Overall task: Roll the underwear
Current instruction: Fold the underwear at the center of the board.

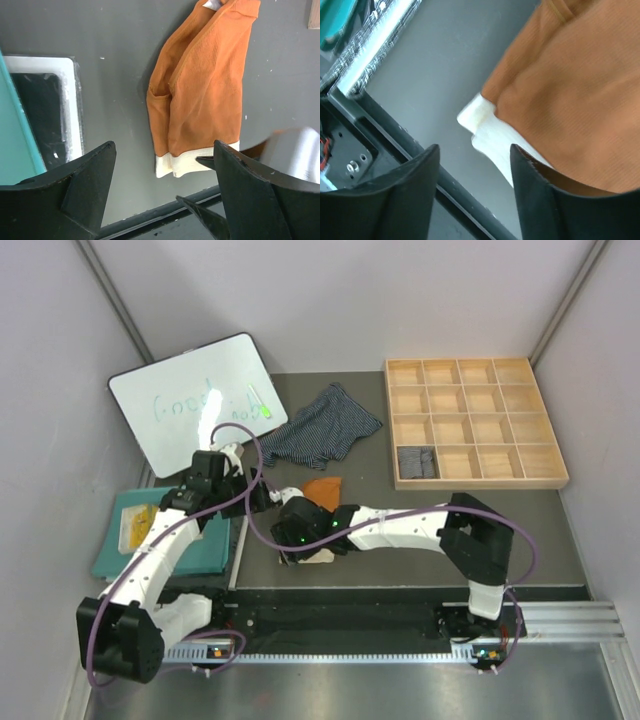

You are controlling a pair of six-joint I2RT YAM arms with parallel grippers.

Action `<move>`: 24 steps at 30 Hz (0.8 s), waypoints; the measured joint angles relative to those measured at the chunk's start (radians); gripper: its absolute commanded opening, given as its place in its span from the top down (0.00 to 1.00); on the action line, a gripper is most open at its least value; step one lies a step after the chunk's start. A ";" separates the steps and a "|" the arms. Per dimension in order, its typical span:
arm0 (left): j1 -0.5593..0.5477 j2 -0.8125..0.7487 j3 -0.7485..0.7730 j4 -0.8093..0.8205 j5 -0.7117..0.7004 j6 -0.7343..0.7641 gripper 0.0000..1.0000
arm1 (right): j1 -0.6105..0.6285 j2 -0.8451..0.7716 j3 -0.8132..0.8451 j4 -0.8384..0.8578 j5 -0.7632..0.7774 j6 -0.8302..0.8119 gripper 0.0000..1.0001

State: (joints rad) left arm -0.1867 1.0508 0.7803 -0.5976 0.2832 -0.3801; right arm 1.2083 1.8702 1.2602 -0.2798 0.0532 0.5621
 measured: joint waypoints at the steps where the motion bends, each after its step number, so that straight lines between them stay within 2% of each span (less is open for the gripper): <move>1: 0.000 0.005 -0.004 0.006 0.004 -0.011 0.23 | 0.001 -0.017 -0.020 0.003 -0.001 -0.003 0.35; 5: -0.001 0.027 -0.039 0.047 0.027 -0.059 0.28 | 0.002 -0.168 -0.152 -0.026 0.014 0.001 0.30; 8: -0.018 0.050 -0.071 0.083 0.026 -0.100 0.32 | -0.008 -0.305 -0.220 -0.075 0.051 0.011 0.36; 10: -0.044 0.071 -0.082 0.108 0.019 -0.126 0.33 | -0.021 -0.372 -0.259 -0.079 0.054 0.019 0.37; 12: -0.073 0.093 -0.083 0.133 0.008 -0.145 0.35 | -0.082 -0.422 -0.314 -0.061 0.041 0.029 0.39; 18: -0.147 0.205 -0.083 0.214 -0.025 -0.178 0.42 | -0.262 -0.444 -0.443 -0.007 -0.007 0.062 0.40; 24: -0.165 0.270 -0.087 0.257 -0.058 -0.195 0.48 | -0.277 -0.429 -0.451 0.071 -0.076 0.089 0.40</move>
State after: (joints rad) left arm -0.3519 1.3205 0.6937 -0.3408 0.2256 -0.5751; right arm 0.9318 1.4414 0.8093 -0.2089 -0.0223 0.6510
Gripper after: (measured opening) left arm 0.552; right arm 0.600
